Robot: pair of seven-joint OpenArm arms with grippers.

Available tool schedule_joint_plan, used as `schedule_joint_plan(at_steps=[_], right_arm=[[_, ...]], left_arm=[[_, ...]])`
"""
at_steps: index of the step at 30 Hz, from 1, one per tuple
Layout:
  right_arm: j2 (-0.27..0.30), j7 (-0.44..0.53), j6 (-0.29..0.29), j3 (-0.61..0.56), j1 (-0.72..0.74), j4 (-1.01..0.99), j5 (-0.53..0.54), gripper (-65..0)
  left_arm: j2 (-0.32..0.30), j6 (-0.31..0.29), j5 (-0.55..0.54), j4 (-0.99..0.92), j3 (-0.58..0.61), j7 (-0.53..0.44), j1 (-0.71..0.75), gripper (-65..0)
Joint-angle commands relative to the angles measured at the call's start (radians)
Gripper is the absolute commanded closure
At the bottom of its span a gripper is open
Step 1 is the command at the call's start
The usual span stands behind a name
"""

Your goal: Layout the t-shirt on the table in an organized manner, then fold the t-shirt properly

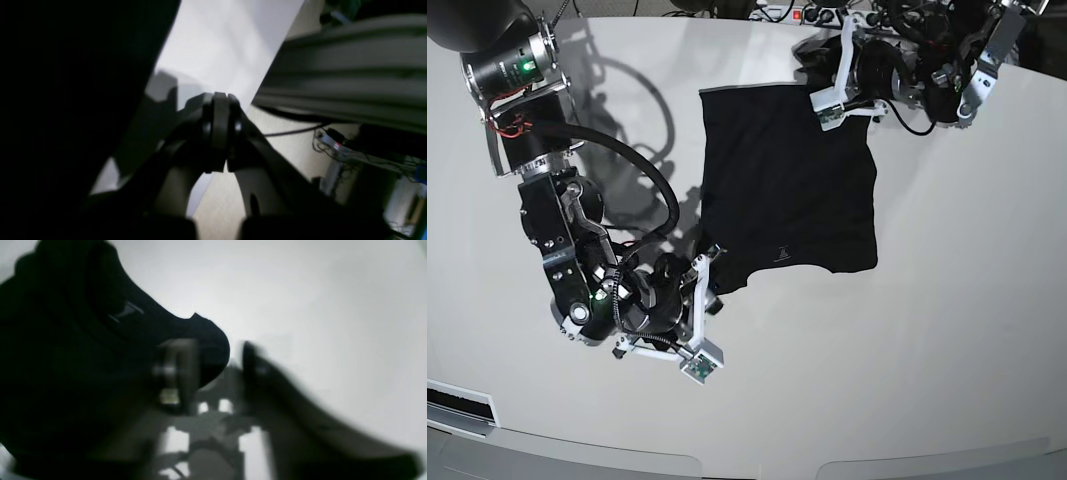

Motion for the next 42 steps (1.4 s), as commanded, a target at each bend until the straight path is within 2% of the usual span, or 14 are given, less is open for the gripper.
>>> schedule_joint_plan(at_steps=[1, 4, 8, 10, 14, 17, 20, 22, 25, 27, 31, 36, 42], right_arm=[[-0.001, -0.008, 0.001, 0.007, 0.028, 0.041, 0.022, 0.0], [0.008, -0.074, 0.005, 0.009, 0.011, 0.113, 0.080, 0.0], [0.041, -0.088, 0.040, 0.011, -0.071, 0.172, 0.144, 0.0], [0.063, -0.085, 0.039, 0.013, -0.124, 0.174, 0.163, 0.0], [0.097, -0.058, 0.039, 0.026, -0.241, 0.174, 0.164, 0.0], [0.098, -0.048, 0.038, 0.051, -0.336, 0.174, 0.149, 0.0], [0.098, -0.025, 0.000, 0.072, -0.418, 0.174, 0.106, 0.0], [0.098, -0.005, -0.003, 0.073, -0.462, 0.174, 0.084, 0.0], [0.097, 0.014, 0.023, 0.073, -0.514, 0.174, 0.085, 0.0], [0.095, 0.022, 0.038, 0.073, -0.543, 0.174, 0.085, 0.0], [0.071, 0.039, 0.042, 0.070, -0.585, 0.174, 0.085, 0.0], [0.011, 0.042, 0.101, 0.069, -0.604, 0.174, 0.088, 0.0], [-0.037, 0.039, 0.107, 0.069, -0.603, 0.174, 0.078, 0.0]], left_arm=[[-0.006, -0.008, -0.033, 0.048, -0.003, -0.016, -0.003, 0.0], [-0.006, -0.008, -0.038, 0.142, -0.003, -0.016, -0.003, 0.0], [-0.006, -0.008, -0.038, 0.204, -0.054, -0.018, -0.003, 0.0], [-0.006, -0.008, -0.038, 0.204, -0.117, -0.025, -0.003, 0.0], [-0.006, 0.029, -0.076, 0.204, -0.293, -0.025, 0.000, 0.0], [-0.006, 0.057, -0.091, 0.203, -0.423, -0.026, 0.018, 0.0], [-0.006, 0.098, -0.090, 0.198, -0.526, -0.026, 0.045, 0.0], [-0.006, 0.122, -0.079, 0.179, -0.571, -0.026, 0.050, 0.0], [-0.006, 0.175, -0.032, 0.131, -0.596, -0.026, 0.050, 0.0], [-0.006, 0.190, -0.025, 0.090, -0.596, -0.026, 0.050, 0.0], [-0.006, 0.189, -0.031, 0.017, -0.596, -0.050, 0.050, 0.0], [-0.006, 0.189, -0.033, -0.001, -0.596, -0.056, 0.049, 0.0], [-0.006, 0.186, -0.033, -0.001, -0.596, -0.055, 0.049, 0.0]])
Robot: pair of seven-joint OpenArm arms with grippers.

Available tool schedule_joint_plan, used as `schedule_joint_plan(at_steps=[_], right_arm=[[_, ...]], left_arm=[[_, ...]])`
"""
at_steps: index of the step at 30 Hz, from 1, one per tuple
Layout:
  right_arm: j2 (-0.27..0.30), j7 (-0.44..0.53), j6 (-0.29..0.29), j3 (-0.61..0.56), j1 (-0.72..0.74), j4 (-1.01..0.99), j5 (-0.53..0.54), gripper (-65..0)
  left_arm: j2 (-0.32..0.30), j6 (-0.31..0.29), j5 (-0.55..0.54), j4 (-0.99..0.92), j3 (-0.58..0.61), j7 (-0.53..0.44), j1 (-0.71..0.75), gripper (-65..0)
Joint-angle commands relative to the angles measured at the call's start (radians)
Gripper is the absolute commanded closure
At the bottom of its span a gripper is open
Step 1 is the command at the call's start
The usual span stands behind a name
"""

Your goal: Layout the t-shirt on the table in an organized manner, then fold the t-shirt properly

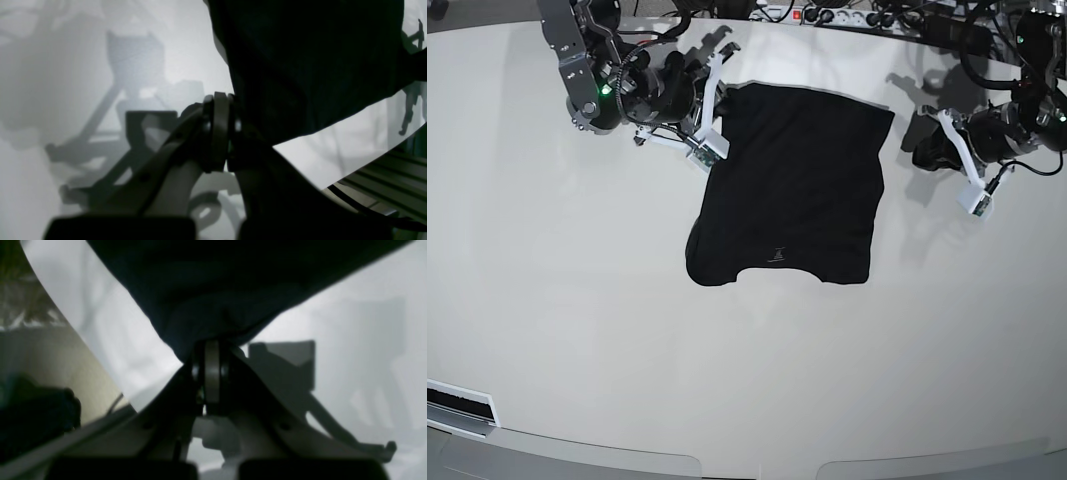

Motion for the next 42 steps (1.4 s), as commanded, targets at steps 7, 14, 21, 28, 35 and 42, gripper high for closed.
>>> schedule_joint_plan(at_steps=[7, 14, 21, 28, 35, 42], right_arm=[[0.024, -0.024, -0.012, 0.001, 0.028, 0.051, -0.030, 0.0], [0.091, -0.042, 0.037, 0.011, -0.034, 0.302, 0.100, 0.0], [0.134, -0.077, 0.162, 0.224, -0.183, 0.413, 0.437, 0.0], [0.132, -0.294, 0.162, 0.482, -0.338, 0.429, 0.731, 0.0], [0.132, -0.313, 0.162, 0.698, -0.575, 0.510, 0.772, 0.0], [0.132, -0.339, 0.162, 0.748, -0.782, 0.512, 0.771, 0.0]], left_arm=[[-0.017, -0.047, -0.021, 0.013, -0.007, -0.020, -0.008, 0.0], [-0.055, -0.197, -0.189, 0.031, -0.008, 0.020, 0.029, 0.0], [-0.059, -0.197, -0.343, 0.151, -0.008, 0.079, 0.174, 0.0], [-0.069, -0.197, -0.328, 0.327, -0.008, 0.123, 0.354, 0.0], [-0.069, -0.196, -0.248, 0.481, -0.008, 0.138, 0.590, 0.0], [-0.069, -0.107, -0.161, 0.526, -0.007, 0.143, 0.818, 0.0]])
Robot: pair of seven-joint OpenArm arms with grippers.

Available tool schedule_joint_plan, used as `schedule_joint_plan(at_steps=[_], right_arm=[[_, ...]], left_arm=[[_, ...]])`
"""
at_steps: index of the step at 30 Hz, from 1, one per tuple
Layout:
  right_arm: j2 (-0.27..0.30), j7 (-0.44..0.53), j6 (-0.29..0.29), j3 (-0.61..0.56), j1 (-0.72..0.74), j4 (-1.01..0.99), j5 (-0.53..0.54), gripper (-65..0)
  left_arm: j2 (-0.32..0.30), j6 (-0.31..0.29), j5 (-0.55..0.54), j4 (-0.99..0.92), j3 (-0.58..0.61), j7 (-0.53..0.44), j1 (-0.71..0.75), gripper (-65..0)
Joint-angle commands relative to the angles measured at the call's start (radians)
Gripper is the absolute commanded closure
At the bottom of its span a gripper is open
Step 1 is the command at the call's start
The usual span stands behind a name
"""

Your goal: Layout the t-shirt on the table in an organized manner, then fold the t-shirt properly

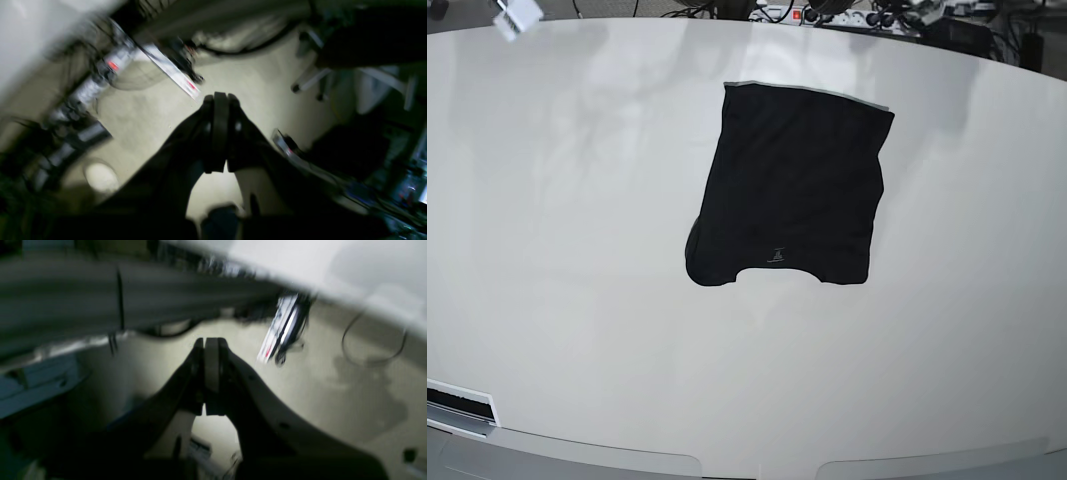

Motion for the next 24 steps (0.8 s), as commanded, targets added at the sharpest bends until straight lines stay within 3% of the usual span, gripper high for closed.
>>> schedule_joint_plan(at_steps=[1, 5, 10, 18, 24], right_arm=[[0.007, 0.006, 0.006, 0.005, -0.038, 0.016, 0.018, 0.0], [0.007, 0.007, 0.006, 0.005, -0.121, 0.014, 0.005, 0.0], [0.007, 0.041, 0.006, -0.035, -0.149, -0.081, -0.106, 0.0], [0.015, 0.257, 0.006, -0.249, -0.070, -0.483, -0.415, 0.0], [0.015, 0.514, 0.006, -0.396, 0.080, -0.888, -0.690, 0.0]], left_arm=[[-0.006, 0.001, -0.009, 0.014, -0.005, -0.004, 0.039, 0.0], [-0.005, 0.027, 0.001, 0.007, -0.005, -0.014, 0.127, 0.0], [-0.003, 0.035, 0.002, -0.074, 0.012, -0.042, 0.169, 0.0], [-0.003, 0.038, 0.044, -0.441, 0.180, -0.098, 0.036, 0.0], [-0.003, 0.095, 0.148, -0.782, 0.344, -0.282, -0.132, 0.0]])
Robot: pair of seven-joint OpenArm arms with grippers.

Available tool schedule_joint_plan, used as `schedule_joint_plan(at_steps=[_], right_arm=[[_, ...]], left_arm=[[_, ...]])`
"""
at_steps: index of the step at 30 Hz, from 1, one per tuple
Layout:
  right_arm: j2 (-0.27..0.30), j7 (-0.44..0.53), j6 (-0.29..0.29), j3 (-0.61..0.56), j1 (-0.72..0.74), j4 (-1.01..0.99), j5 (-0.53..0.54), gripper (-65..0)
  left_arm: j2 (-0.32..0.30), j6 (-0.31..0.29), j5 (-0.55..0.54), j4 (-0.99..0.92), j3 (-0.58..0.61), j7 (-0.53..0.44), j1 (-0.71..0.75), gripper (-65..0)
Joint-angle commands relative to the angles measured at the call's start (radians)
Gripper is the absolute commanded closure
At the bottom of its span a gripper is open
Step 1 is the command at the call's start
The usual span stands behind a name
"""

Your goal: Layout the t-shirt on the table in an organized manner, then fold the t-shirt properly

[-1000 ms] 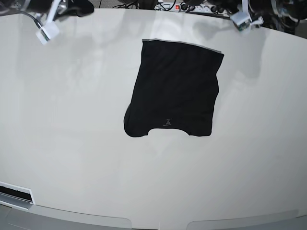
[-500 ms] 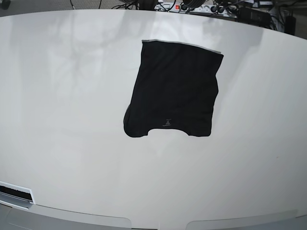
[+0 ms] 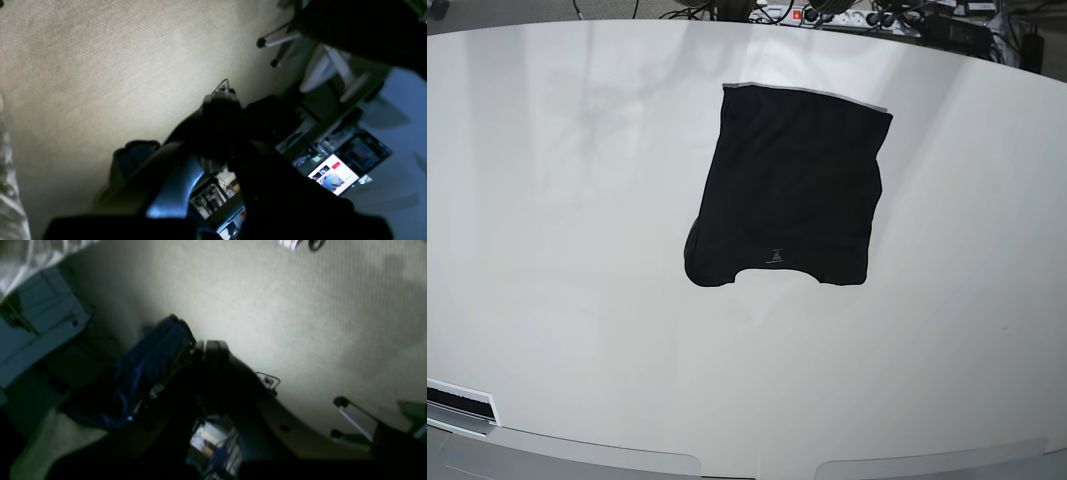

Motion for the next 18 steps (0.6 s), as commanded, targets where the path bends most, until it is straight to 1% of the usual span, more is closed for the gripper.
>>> schedule_joint_plan(at_steps=[1, 2, 5, 7, 9, 11, 14, 15, 18], right_arm=[[0.010, 0.028, 0.008, -0.016, 0.004, -0.059, -0.026, 0.0], [0.010, 0.071, 0.008, -0.035, 0.033, -0.132, -0.050, 0.0], [0.012, 0.195, 0.008, -0.061, 0.117, -0.325, -0.056, 0.0], [0.013, 0.233, 0.008, -0.061, 0.174, -0.426, -0.064, 0.0], [0.015, 0.243, 0.008, -0.061, 0.229, -0.507, -0.066, 0.0], [0.016, 0.262, -0.033, -0.061, 0.275, -0.560, -0.066, 0.0], [0.015, 0.345, -0.106, -0.061, 0.329, -0.593, -0.072, 0.0], [0.012, 0.386, -0.118, -0.061, 0.345, -0.594, -0.096, 0.0], [-0.005, 0.513, -0.166, -0.063, 0.395, -0.594, -0.217, 0.0]], left_arm=[[-0.006, -0.007, 0.004, -0.048, 0.022, -0.021, -0.010, 0.0], [-0.006, -0.007, 0.015, -0.108, 0.048, -0.053, -0.041, 0.0], [0.011, -0.007, 0.058, -0.280, 0.112, -0.190, -0.132, 0.0], [0.040, -0.007, 0.102, -0.383, 0.133, -0.277, -0.193, 0.0], [0.075, -0.007, 0.157, -0.473, 0.141, -0.353, -0.249, 0.0], [0.105, -0.007, 0.209, -0.550, 0.141, -0.431, -0.299, 0.0], [0.142, 0.013, 0.277, -0.639, 0.140, -0.551, -0.365, 0.0], [0.153, 0.034, 0.298, -0.661, 0.141, -0.588, -0.387, 0.0], [0.192, 0.124, 0.341, -0.705, 0.140, -0.661, -0.453, 0.0]])
